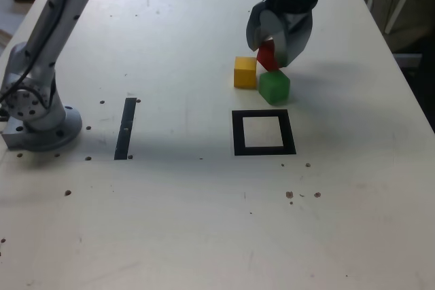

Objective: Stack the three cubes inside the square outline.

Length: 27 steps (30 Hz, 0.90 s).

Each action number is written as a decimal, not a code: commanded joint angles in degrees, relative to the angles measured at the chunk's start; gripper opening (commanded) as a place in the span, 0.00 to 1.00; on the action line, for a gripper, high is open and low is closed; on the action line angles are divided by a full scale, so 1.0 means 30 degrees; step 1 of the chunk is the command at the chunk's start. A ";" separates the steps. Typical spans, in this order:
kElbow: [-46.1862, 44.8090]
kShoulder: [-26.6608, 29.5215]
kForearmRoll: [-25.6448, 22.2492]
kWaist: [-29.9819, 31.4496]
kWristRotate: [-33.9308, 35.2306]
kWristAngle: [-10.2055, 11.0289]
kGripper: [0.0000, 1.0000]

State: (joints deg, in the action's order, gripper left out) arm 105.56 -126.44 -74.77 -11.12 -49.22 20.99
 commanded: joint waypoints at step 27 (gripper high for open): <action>-0.2557 0.5163 -0.2617 0.5601 0.9417 -0.1530 0.38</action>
State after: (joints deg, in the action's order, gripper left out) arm 98.21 -111.36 -82.27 4.93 -23.98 17.47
